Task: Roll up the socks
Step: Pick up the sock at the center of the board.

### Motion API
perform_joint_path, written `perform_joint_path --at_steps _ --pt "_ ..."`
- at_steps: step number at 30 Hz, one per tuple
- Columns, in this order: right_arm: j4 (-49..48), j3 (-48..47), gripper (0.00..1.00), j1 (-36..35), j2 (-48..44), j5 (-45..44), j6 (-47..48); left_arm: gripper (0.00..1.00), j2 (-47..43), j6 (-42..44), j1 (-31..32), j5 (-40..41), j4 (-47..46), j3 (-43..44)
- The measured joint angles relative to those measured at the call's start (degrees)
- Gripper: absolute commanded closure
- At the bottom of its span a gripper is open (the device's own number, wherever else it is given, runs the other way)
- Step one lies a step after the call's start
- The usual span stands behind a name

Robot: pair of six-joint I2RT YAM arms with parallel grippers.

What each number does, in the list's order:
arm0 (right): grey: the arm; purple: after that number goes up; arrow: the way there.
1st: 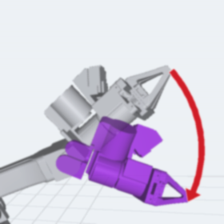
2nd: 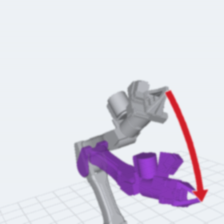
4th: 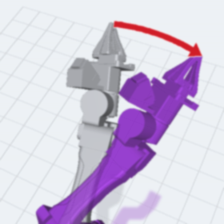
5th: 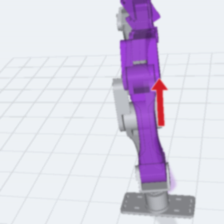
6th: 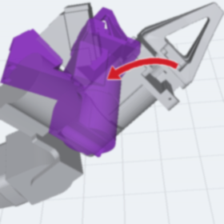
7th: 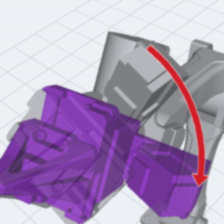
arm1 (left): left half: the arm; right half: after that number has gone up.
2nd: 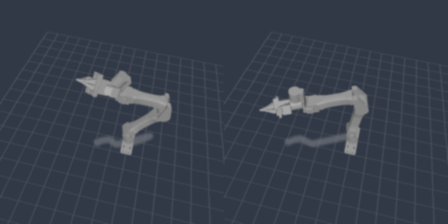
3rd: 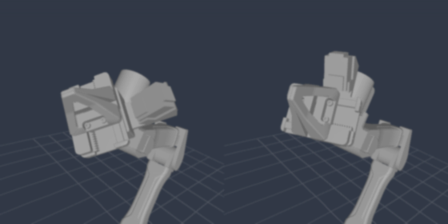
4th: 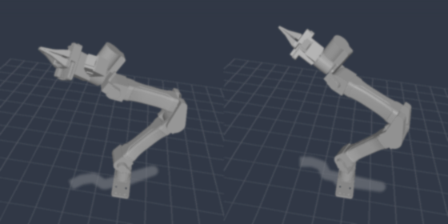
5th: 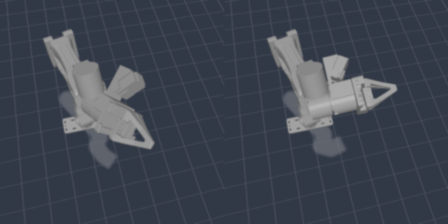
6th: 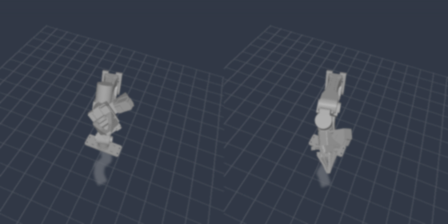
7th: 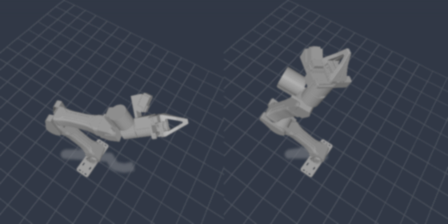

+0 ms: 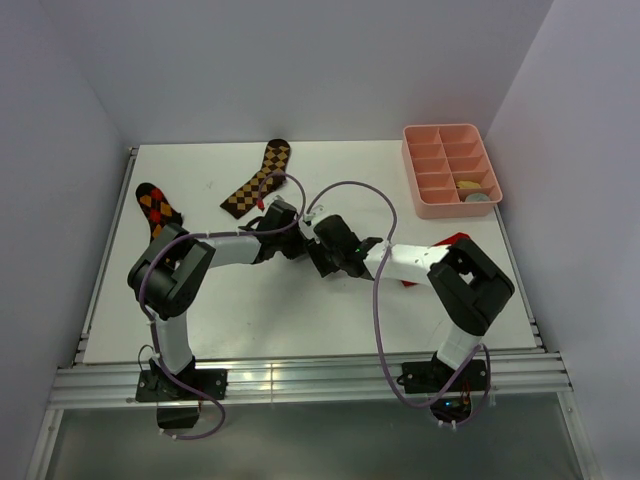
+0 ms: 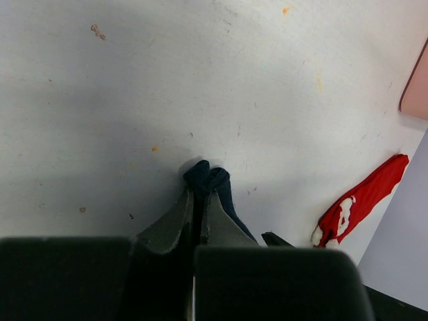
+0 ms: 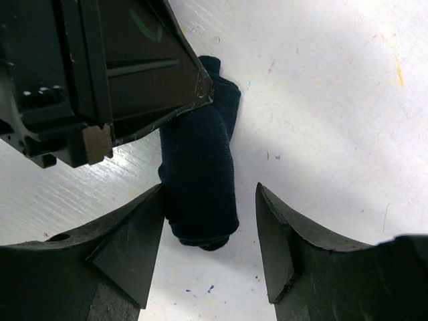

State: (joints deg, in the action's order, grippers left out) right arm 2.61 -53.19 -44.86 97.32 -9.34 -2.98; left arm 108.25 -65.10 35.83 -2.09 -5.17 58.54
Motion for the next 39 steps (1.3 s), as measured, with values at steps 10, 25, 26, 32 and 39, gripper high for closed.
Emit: perform_joint_path --at_steps 10,25,26,32,39 --pt "-0.8 0.0 0.37 0.0 0.0 0.8 1.4 1.00 0.0 0.2 0.0 0.0 0.5 0.3" --pt "-2.6 -1.4 0.39 -1.4 4.8 0.5 1.2 1.00 0.0 -0.1 -0.7 -0.8 1.0 0.3" --pt "-2.6 -1.5 0.42 -1.5 4.9 0.4 1.2 1.00 0.0 -0.1 -0.7 -0.9 1.1 0.3" --pt "-2.7 -2.7 0.73 -1.9 6.3 -1.3 0.6 1.00 0.0 -0.1 -1.2 -1.1 1.2 0.3" --pt "-2.5 -3.1 1.00 -2.3 6.7 -3.1 0.2 0.79 -0.5 -0.4 -1.4 -0.7 1.2 0.0"
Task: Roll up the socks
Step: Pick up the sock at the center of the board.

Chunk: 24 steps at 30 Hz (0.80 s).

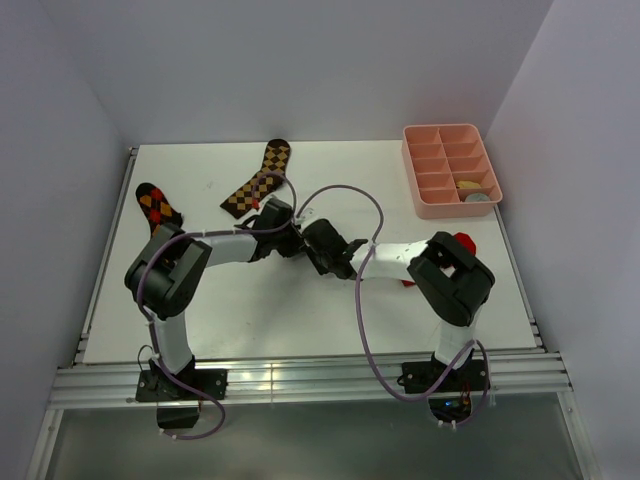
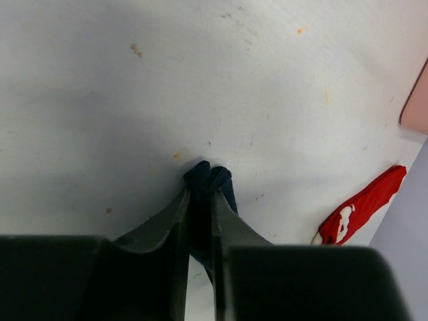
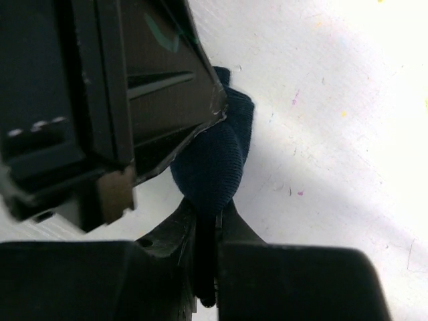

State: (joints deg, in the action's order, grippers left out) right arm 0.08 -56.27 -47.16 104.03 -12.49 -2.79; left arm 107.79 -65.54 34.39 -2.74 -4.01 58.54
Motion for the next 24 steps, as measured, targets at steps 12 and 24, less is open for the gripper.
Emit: perform_joint_path --at_steps 12,24 --pt "5.1 0.5 1.00 4.5 -4.7 3.6 -3.3 0.18 -16.0 0.3 -3.3 6.2 7.4 -6.2" --pt "18.7 -7.8 1.00 21.1 -14.7 8.0 -12.8 0.01 -41.2 9.8 -19.3 14.9 20.9 -3.4"
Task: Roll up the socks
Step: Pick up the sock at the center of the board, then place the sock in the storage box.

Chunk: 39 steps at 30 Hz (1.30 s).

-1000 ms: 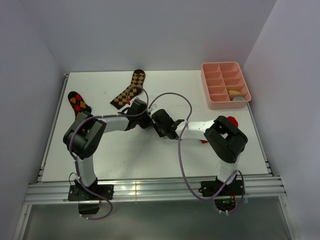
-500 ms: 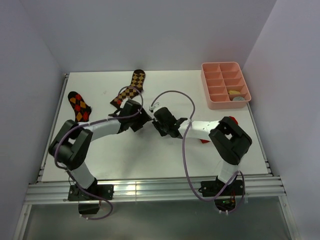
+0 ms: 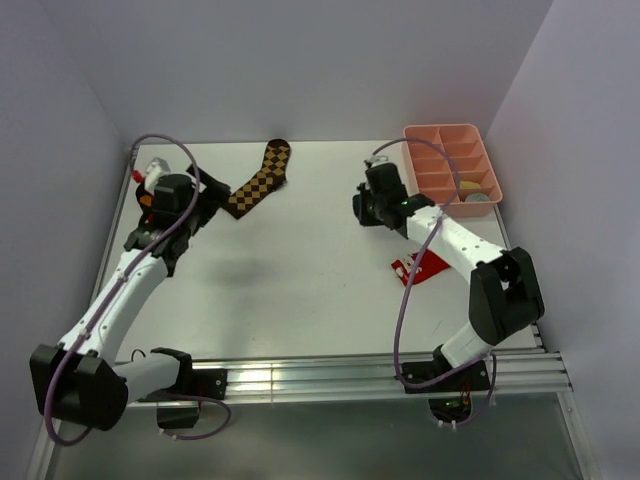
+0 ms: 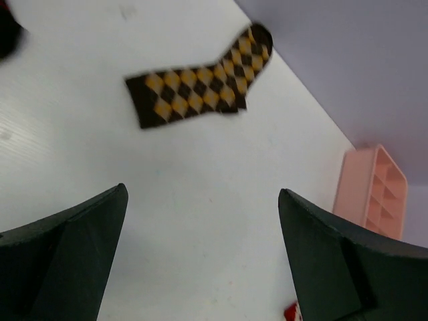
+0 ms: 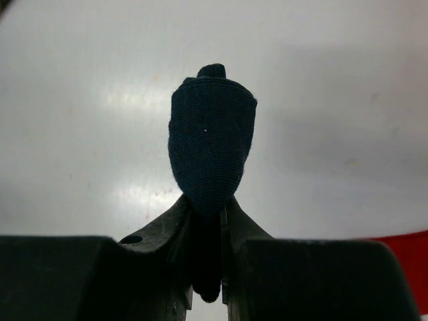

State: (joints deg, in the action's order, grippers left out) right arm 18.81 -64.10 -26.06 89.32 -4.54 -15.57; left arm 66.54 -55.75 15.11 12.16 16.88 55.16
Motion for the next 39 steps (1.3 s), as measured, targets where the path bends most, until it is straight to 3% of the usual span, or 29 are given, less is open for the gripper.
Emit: perform_joint_path --at_steps 8,15,22,39 --pt "11.0 -11.2 1.00 14.7 1.0 0.3 -10.9 0.01 -5.6 12.2 -3.6 16.2 6.2 7.8" --pt "17.3 -21.2 1.00 25.1 8.8 0.2 -19.1 0.01 -5.7 16.7 -2.2 24.2 6.3 4.2" --pt "20.7 -30.0 1.00 29.2 17.6 1.6 -24.1 0.01 -5.6 18.4 -1.7 26.6 6.6 2.7" --pt "18.8 -32.2 1.00 33.8 25.6 6.6 -32.2 0.01 -5.7 20.2 -1.0 28.7 6.5 2.2"
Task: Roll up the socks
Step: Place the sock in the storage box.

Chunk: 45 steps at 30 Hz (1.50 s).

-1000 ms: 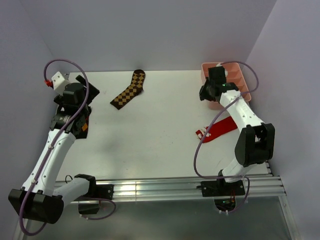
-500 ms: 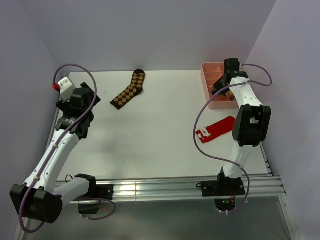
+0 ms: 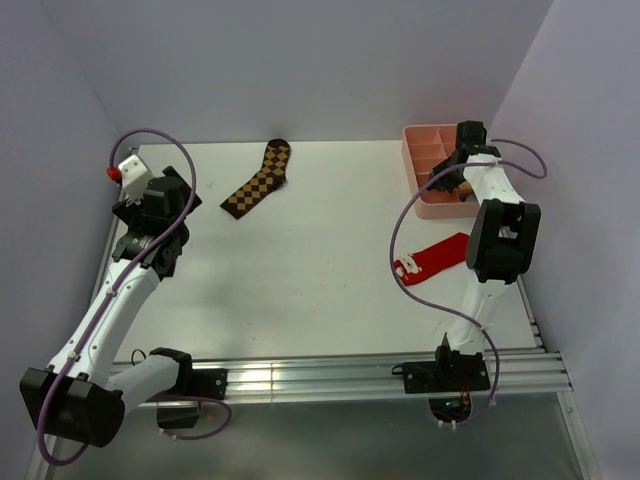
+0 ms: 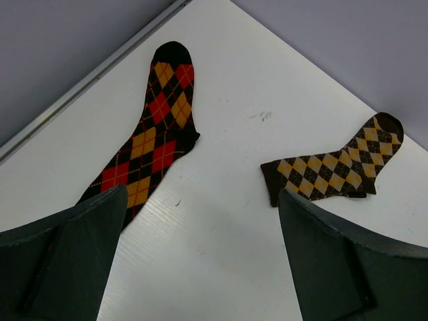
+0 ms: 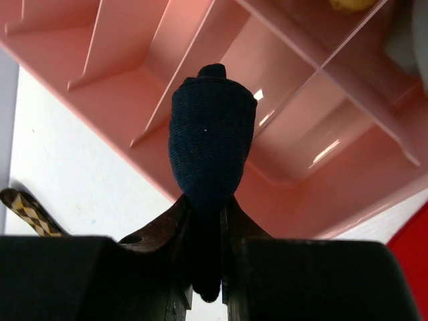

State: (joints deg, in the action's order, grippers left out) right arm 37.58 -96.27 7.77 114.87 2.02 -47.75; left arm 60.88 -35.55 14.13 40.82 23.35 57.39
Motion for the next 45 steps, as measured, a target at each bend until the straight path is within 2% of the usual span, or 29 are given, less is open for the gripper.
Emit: perform_joint_path --at_steps 15,16,17,20,23,26,45 --pt "-3.4 -4.9 0.99 1.9 9.0 -0.2 -3.1 0.00 0.0 0.0 0.0 -0.1 0.0 -0.1" --pt "-3.5 -4.9 0.95 1.9 9.1 -0.3 -3.2 0.01 0.0 0.0 0.0 -0.1 -0.1 -0.1" --pt "-3.6 -4.9 0.84 1.9 9.1 -0.3 -3.2 0.01 0.0 0.0 0.0 -0.1 0.0 -0.1" --pt "-3.7 -5.0 0.64 1.9 9.1 -0.9 -2.9 0.01 0.0 0.0 0.0 -0.1 0.0 -0.1" --pt "-4.6 -5.2 0.52 1.7 9.1 -1.2 -2.3 0.00 0.0 0.0 0.0 -0.1 0.0 -0.1" --pt "-5.3 -5.3 0.47 1.6 9.1 -1.2 -1.9 0.00 0.0 0.0 0.0 -0.1 0.0 -0.1" --pt "-2.9 -6.9 0.43 0.7 9.0 -2.4 1.3 0.00 0.0 0.0 0.1 -0.1 0.0 -0.1"
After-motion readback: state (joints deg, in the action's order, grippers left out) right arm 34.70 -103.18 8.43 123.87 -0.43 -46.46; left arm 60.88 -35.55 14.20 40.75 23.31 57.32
